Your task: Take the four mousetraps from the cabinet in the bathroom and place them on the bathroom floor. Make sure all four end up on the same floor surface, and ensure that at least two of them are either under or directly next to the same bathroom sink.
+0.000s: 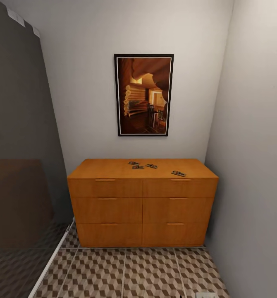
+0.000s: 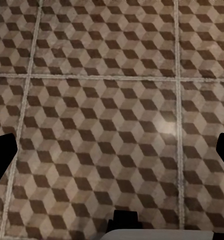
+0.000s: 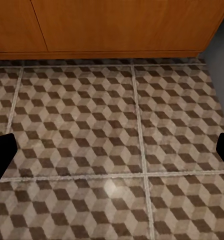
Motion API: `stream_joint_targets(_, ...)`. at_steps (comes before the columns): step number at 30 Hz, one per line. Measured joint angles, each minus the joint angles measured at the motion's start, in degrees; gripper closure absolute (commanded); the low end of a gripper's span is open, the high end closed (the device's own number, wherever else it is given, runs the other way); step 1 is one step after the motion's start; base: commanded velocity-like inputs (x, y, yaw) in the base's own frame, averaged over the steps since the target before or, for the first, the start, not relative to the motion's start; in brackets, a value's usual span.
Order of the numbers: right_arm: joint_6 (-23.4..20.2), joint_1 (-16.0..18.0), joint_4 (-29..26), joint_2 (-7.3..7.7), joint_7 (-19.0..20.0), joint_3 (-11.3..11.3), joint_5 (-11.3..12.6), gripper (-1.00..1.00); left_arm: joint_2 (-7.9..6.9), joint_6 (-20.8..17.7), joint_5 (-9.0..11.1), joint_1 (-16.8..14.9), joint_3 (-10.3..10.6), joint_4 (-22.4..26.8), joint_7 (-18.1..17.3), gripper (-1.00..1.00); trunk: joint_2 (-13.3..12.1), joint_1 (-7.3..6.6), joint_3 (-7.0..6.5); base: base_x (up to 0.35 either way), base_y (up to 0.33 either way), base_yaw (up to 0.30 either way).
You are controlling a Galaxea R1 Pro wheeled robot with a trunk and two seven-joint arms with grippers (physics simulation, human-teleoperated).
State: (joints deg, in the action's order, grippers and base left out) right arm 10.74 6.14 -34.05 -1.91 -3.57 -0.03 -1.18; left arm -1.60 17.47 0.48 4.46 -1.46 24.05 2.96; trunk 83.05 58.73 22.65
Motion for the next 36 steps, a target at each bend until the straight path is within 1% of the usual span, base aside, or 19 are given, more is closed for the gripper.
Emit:
stream_joint_targets(14, -0.1, 0.0, -0.8, 0.16, -0.2, -0.2, -0.1, -1.0, 0.02, 0.0, 0.0, 0.0, 0.1, -0.5, 0.0, -1.0, 0.0, 0.0, 0.0, 0.0, 0.0, 0.0)
stream_joint_targets(20, -1.7, 0.0, -2.7, 1.81, -1.9, -0.4, -0.2, -1.0, 0.02, 0.0, 0.0, 0.0, 0.1, -1.0, 0.0, -1.0, 0.0, 0.0, 0.0, 0.0, 0.0, 0.0)
stream_joint_targets(24, -3.0, 0.0, -4.0, 2.25, -3.2, -0.5, -0.2, -1.0, 0.02, 0.0, 0.0, 0.0, 0.0, -1.5, 0.0, -1.0, 0.0, 0.0, 0.0, 0.0, 0.0, 0.0)
stream_joint_targets(25, -12.3, 0.0, -10.7, 2.3, -4.2, -0.5, -0.1, -1.0, 0.02, 0.0, 0.0, 0.0, 0.0, -1.6, 0.0, -1.0, 0.0, 0.0, 0.0, 0.0, 0.0, 0.0)
stream_joint_targets(26, -14.9, 0.0, -20.7, 2.36, -4.9, -0.5, -0.2, -1.0, 0.02, 0.0, 0.0, 0.0, 0.0, -2.0, 0.1, -1.0, 0.0, 0.0, -0.01, 0.0, 0.0, 0.0)
stream_joint_targets(28, -17.0, 0.0, -24.6, 2.42, -5.6, -0.6, -0.2, -1.0, 0.03, 0.0, 0.0, 0.0, 0.0, -2.4, 0.1, -1.0, 0.0, 0.0, 0.0, 0.0, 0.0, 0.0)
stream_joint_targets(29, -18.7, 0.0, -27.8, 2.48, -6.3, -0.6, -0.2, -1.0, 0.11, 0.0, 0.0, 0.0, 0.0, -2.7, 0.1, -1.0, 0.0, 0.0, -0.01, 0.0, 0.0, 0.0)
stream_joint_targets(32, -21.6, 0.0, -32.8, 2.75, -6.9, -0.6, -0.2, -1.0, 0.56, 0.0, -0.1, 0.0, 0.0, -3.0, 0.1, -1.0, 0.0, 0.0, 0.0, 0.0, 0.0, 0.0)
stream_joint_targets(33, -24.0, 0.0, -35.8, 3.13, -7.2, -0.6, -0.2, -1.0, 0.82, 0.0, -0.2, 0.0, 0.0, -3.2, 0.1, -1.0, 0.0, 0.0, -0.01, 0.0, 0.0, 0.0)
stream_joint_targets(35, -26.9, 0.0, -39.1, 3.59, -7.4, -0.6, -0.2, -1.0, 1.01, 0.0, -0.2, 0.0, 0.0, -3.2, 0.1, -1.0, 0.0, 0.0, 0.0, 0.0, 0.0, 0.0)
stream_joint_targets(36, -29.9, 0.0, -42.2, 3.98, -7.5, -0.6, -0.2, -1.0, 1.12, 0.0, -0.2, 0.0, 0.0, -3.3, 0.1, -1.0, 0.0, 0.0, -0.01, 0.0, 0.0, 0.0)
